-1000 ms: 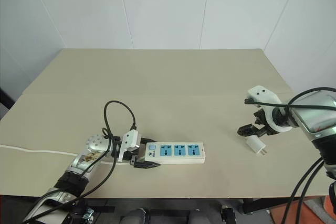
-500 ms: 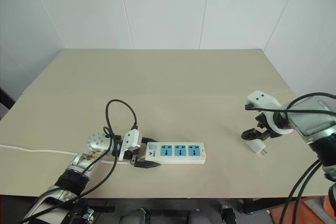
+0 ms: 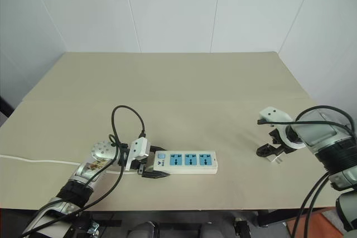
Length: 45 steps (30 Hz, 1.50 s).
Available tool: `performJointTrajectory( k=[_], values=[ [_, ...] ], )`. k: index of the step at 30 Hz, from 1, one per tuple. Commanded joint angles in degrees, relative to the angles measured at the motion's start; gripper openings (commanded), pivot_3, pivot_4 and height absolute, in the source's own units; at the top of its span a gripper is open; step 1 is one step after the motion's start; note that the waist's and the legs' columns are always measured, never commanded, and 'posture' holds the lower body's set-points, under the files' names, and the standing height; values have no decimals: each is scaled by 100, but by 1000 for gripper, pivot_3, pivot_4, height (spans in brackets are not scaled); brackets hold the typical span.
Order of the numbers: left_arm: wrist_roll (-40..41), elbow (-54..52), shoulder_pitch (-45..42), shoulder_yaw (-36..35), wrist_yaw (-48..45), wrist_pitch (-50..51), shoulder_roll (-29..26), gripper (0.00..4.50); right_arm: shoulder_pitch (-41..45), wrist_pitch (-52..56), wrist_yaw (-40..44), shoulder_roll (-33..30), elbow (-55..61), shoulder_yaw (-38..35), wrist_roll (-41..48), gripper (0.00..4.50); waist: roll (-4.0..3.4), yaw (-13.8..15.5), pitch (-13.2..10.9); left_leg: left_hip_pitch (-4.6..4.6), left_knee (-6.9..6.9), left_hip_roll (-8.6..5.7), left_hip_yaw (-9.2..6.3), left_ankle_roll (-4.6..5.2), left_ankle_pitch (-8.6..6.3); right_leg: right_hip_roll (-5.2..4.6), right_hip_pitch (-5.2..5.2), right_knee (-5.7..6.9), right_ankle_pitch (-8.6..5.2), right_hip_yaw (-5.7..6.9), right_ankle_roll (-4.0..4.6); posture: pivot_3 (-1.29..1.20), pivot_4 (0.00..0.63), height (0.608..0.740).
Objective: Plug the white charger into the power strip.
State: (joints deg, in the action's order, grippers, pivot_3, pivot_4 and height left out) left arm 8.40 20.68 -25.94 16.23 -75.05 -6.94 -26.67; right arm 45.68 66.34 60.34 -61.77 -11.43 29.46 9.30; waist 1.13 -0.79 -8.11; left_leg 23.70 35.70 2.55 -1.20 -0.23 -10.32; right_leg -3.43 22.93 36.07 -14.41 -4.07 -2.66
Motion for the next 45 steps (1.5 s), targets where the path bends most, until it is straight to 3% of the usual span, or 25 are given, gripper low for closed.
performJointTrajectory(
  k=[1,23,26,34,40,45],
  values=[
    [-214,-42,117,155,-29,107,-137,3325,176,-154,115,46,-119,24,-235,4500,0,-2,0,0,1,0,0,0,0,0,0,0,0,0,0,0,150,740],
    [-196,-216,225,144,45,234,-210,3325,301,-447,678,460,-737,234,-907,4500,-4,-6,3,-3,5,0,0,2,-1,1,-4,4,0,0,0,0,150,740],
    [-200,-198,207,146,43,226,-212,3325,258,-427,737,456,-650,233,-906,3939,-4,-6,3,-6,5,0,-1,2,-2,1,-7,3,0,0,0,0,150,740],
    [-210,-189,202,148,54,230,-221,3325,176,-352,846,410,-379,177,-876,1267,-4,-6,3,-11,5,0,-1,2,-2,1,-12,3,0,0,0,0,150,740],
    [-221,-103,157,152,36,204,-222,3325,365,-94,642,541,-224,-161,-762,1137,-4,-8,3,-16,5,0,-1,2,-2,1,-17,3,0,1,0,0,150,740],
    [-247,-33,103,170,-14,177,-248,3325,798,-94,-73,1228,-41,-1709,-216,1137,-9,-50,5,-22,4,0,0,2,-2,2,-19,9,1,-1,0,0,150,740]
  ],
)
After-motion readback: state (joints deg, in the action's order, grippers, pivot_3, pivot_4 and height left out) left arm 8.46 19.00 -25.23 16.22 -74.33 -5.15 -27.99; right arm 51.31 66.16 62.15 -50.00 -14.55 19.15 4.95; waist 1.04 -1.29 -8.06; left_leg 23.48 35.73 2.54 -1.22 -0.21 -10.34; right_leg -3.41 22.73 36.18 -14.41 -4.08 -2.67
